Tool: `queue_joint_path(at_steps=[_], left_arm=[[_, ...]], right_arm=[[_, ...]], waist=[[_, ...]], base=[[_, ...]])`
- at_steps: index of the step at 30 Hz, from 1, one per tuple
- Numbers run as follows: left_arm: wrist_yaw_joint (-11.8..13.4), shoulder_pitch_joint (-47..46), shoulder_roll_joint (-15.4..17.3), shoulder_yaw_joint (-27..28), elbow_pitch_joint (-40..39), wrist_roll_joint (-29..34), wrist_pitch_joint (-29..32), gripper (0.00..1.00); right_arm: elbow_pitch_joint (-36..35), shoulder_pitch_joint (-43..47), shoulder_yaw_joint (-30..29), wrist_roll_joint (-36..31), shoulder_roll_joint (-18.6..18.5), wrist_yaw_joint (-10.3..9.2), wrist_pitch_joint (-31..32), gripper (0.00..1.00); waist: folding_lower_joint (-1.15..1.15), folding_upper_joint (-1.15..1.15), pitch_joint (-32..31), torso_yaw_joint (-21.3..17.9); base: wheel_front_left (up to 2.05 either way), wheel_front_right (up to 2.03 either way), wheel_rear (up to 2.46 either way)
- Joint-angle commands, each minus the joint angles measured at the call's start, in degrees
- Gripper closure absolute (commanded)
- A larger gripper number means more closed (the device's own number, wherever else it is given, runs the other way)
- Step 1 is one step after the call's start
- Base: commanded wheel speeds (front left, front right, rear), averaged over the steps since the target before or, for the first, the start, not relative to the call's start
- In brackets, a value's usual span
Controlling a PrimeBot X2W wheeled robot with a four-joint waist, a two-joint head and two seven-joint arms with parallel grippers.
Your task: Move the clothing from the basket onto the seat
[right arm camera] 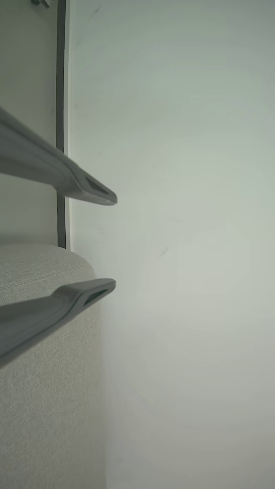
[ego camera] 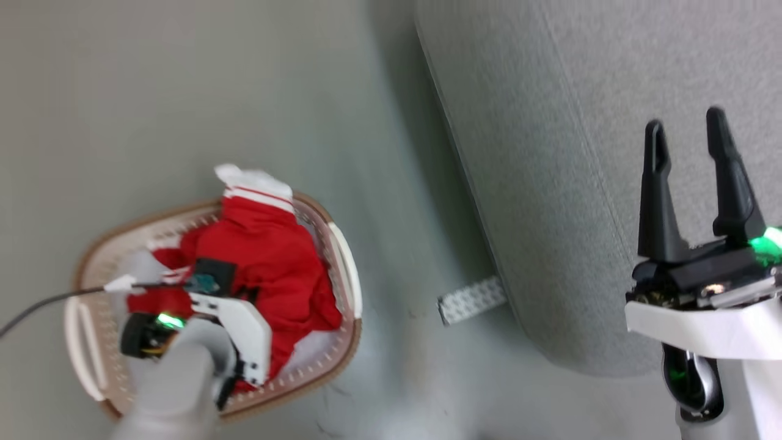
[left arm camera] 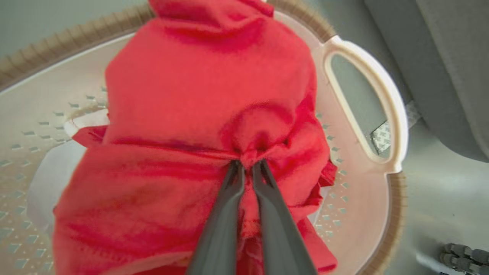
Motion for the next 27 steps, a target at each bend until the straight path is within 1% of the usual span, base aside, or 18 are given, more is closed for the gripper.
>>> queue_joint_path(at_steps=[1, 6, 12, 15, 19, 21, 22, 24, 27], left_arm=[[-0.16, 1.71, -1.43, -0.62, -0.2, -1.68, -1.69, 1.0], [-0.15, 4.48, -3.99, -3.57, -2.93, -5.64, -6.05, 1.0], [-0.16, 8.99, -5.27, -7.79, -9.19, -12.49, -7.8, 1.0], [-0.16, 10.6, -4.94, -9.95, -13.6, -14.85, -8.22, 1.0], [-0.16, 12.52, -3.92, -11.16, -20.28, -17.63, -8.21, 1.0], [-0.16, 12.95, -3.34, -11.33, -23.96, -18.51, -7.6, 1.0], [-0.16, 12.95, -3.34, -11.33, -23.96, -18.51, -7.6, 1.0], [-0.13, 13.47, -2.89, -11.06, -27.93, -19.41, -6.77, 1.0], [0.61, 14.35, -2.09, -10.48, -34.41, -20.05, -5.02, 1.0]], right_arm=[[0.67, 1.94, -0.42, -1.39, -0.16, -0.12, 0.03, 0.0], [2.85, 5.66, -0.67, -4.09, -0.19, -0.12, 0.03, 0.0], [4.78, 10.58, -0.67, -6.2, -0.2, -0.12, 0.03, 0.0], [5.48, 12.92, -0.48, -6.69, -0.68, -0.12, 0.03, 0.0], [6.09, 15.43, 0.04, -6.62, -1.27, -0.12, 0.03, 0.0], [6.46, 16.65, 0.55, -6.58, -1.5, -0.12, 0.03, 0.0], [6.46, 16.65, 0.55, -6.58, -1.5, -0.12, 0.03, 0.0], [6.77, 17.66, 1.0, -6.49, -1.62, -0.12, 0.03, 0.0], [6.97, 18.89, 1.39, -6.26, -1.78, -0.12, 0.03, 0.0]], waist=[[0.0, 0.0, -8.01, 4.45], [0.0, 0.0, -16.37, 8.88], [0.0, 0.0, -24.55, 13.34], [0.0, 0.0, -28.0, 15.34], [0.0, 0.0, -31.54, 17.59], [0.0, 0.0, -33.04, 18.55], [0.0, 0.0, -33.04, 18.55], [0.0, 0.0, -34.34, 19.35], [0.0, 0.0, -35.63, 20.37]], base=[[0.0, 0.0, 0.0], [0.0, 0.0, 0.0], [0.0, 0.0, 0.0], [0.0, 0.0, 0.0], [0.0, 0.0, 0.0], [0.0, 0.0, 0.0], [0.0, 0.0, 0.0], [0.0, 0.0, 0.0], [0.0, 0.0, 0.0]])
